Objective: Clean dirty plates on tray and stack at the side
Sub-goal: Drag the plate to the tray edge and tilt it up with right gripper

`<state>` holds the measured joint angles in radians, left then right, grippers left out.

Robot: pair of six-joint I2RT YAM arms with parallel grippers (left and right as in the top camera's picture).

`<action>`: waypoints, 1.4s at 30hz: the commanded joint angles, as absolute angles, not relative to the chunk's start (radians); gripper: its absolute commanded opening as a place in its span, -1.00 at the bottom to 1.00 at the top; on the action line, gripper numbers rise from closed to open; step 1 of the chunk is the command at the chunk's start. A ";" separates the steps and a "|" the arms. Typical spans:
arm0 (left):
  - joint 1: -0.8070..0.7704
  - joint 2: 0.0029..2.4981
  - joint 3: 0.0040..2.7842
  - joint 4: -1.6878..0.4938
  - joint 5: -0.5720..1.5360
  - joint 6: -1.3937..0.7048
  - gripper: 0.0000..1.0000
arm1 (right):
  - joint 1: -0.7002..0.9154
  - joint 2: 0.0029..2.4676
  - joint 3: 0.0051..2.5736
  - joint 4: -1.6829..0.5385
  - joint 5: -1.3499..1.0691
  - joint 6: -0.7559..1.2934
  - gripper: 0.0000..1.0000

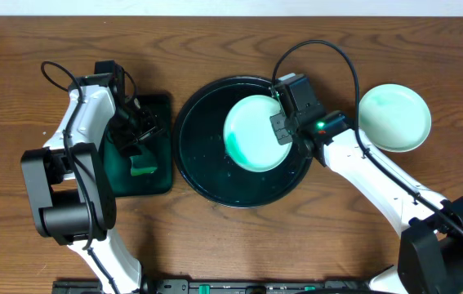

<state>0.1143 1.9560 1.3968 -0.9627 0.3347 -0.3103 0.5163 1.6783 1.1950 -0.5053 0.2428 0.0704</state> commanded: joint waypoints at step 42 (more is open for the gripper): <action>0.114 1.951 1.395 -0.979 0.355 -0.312 0.58 | 0.944 1.626 1.198 -0.139 1.184 -1.043 -0.98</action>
<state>0.1143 1.9560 1.3968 -0.9730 0.3424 -0.3103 0.9375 1.6535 1.1938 -0.1432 1.1572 -1.0416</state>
